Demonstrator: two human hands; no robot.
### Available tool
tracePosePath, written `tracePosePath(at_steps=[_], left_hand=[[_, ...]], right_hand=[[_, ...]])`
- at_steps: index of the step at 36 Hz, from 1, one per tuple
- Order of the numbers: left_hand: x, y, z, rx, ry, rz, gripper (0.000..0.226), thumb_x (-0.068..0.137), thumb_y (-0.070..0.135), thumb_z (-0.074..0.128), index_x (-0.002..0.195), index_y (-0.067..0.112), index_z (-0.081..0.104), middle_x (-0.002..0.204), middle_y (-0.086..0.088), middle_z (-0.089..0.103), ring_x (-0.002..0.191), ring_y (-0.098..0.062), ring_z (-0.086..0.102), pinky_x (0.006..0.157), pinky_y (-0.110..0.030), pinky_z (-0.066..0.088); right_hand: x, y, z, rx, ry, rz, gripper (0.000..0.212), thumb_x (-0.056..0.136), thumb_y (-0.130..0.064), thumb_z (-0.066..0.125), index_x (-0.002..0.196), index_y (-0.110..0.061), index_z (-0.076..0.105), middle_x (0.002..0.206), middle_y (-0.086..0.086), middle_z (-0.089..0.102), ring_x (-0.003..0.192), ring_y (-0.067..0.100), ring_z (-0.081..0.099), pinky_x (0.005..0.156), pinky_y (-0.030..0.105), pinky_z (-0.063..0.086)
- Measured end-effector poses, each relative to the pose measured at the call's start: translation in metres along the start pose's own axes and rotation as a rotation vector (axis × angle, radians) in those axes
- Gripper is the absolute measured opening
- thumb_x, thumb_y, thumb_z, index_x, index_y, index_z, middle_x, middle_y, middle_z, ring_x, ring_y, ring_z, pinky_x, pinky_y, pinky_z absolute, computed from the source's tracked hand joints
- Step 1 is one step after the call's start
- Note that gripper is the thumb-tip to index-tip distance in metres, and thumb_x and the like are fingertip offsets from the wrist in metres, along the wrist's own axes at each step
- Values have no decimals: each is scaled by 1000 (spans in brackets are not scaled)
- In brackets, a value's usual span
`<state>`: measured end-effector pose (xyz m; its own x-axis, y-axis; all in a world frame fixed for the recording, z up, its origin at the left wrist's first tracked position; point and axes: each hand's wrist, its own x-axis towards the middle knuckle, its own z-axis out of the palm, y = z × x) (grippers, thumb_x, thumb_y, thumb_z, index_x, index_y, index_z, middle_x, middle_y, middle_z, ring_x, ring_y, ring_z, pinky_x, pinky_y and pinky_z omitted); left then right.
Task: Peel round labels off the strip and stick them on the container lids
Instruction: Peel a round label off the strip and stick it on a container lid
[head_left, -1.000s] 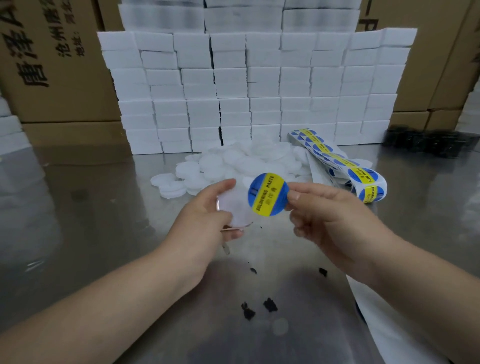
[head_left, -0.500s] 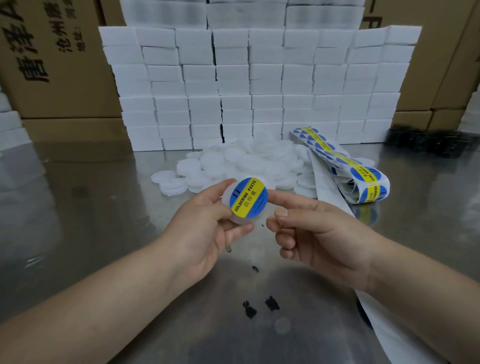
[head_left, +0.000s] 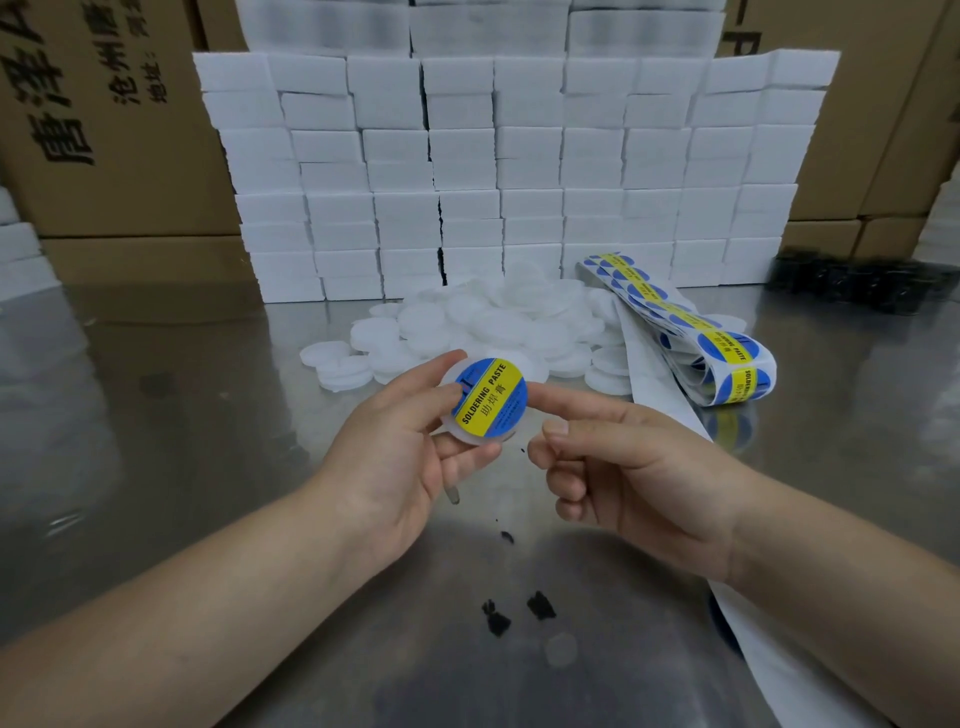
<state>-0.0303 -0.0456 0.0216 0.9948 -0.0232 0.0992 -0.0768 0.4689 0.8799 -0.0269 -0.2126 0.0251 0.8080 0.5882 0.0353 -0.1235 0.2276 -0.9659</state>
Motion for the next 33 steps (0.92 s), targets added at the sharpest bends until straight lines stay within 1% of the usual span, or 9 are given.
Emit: tracePosePath(at_steps=[2, 4, 8, 10, 12, 21, 33], left_hand=[[1, -1, 0, 19, 16, 15, 22, 90, 7, 49, 107, 18, 59, 94, -10, 72, 73, -23, 71, 51, -24, 54], [1, -2, 0, 27, 23, 26, 22, 90, 7, 50, 106, 19, 60, 91, -8, 73, 71, -22, 71, 50, -23, 53], [1, -3, -1, 37, 23, 50, 22, 88, 7, 53, 103, 22, 60, 86, -5, 73, 67, -20, 70, 50, -23, 53], [1, -3, -1, 45, 20, 63, 23, 88, 7, 53, 103, 22, 60, 82, -3, 73, 65, -18, 70, 50, -23, 53], [1, -4, 0, 53, 19, 72, 23, 88, 8, 53, 104, 22, 60, 81, -2, 73, 64, -17, 69, 51, -23, 54], [1, -6, -2, 81, 25, 108, 23, 87, 9, 55, 102, 24, 62, 82, 1, 73, 66, -16, 69, 52, -22, 53], [1, -6, -3, 94, 40, 126, 24, 88, 7, 54, 99, 26, 62, 83, 0, 73, 66, -16, 70, 51, -22, 53]], right_hand=[[0, 0, 0, -4, 3, 2, 31, 67, -17, 64, 94, -29, 74, 64, -2, 57, 46, 7, 44, 48, 19, 41], [0, 0, 1, -7, 16, 7, 33, 65, -12, 70, 95, -26, 74, 63, -1, 57, 45, 7, 44, 47, 19, 41], [-1, 1, 2, -17, 27, 14, 39, 63, -11, 74, 99, -23, 71, 62, -1, 57, 45, 8, 43, 46, 19, 41], [-1, 1, 1, -20, 28, 15, 45, 59, -18, 71, 104, -22, 68, 61, -2, 56, 45, 7, 42, 46, 19, 40], [-1, 1, 2, -20, 29, 16, 47, 58, -22, 67, 105, -22, 68, 61, -2, 56, 44, 7, 42, 47, 19, 40], [-1, 0, 2, -31, 17, 22, 42, 61, -21, 66, 103, -24, 70, 60, -2, 55, 45, 8, 42, 47, 19, 41], [-2, 1, 2, -41, 13, 27, 47, 57, -23, 67, 104, -24, 69, 60, -2, 54, 45, 8, 41, 47, 19, 41]])
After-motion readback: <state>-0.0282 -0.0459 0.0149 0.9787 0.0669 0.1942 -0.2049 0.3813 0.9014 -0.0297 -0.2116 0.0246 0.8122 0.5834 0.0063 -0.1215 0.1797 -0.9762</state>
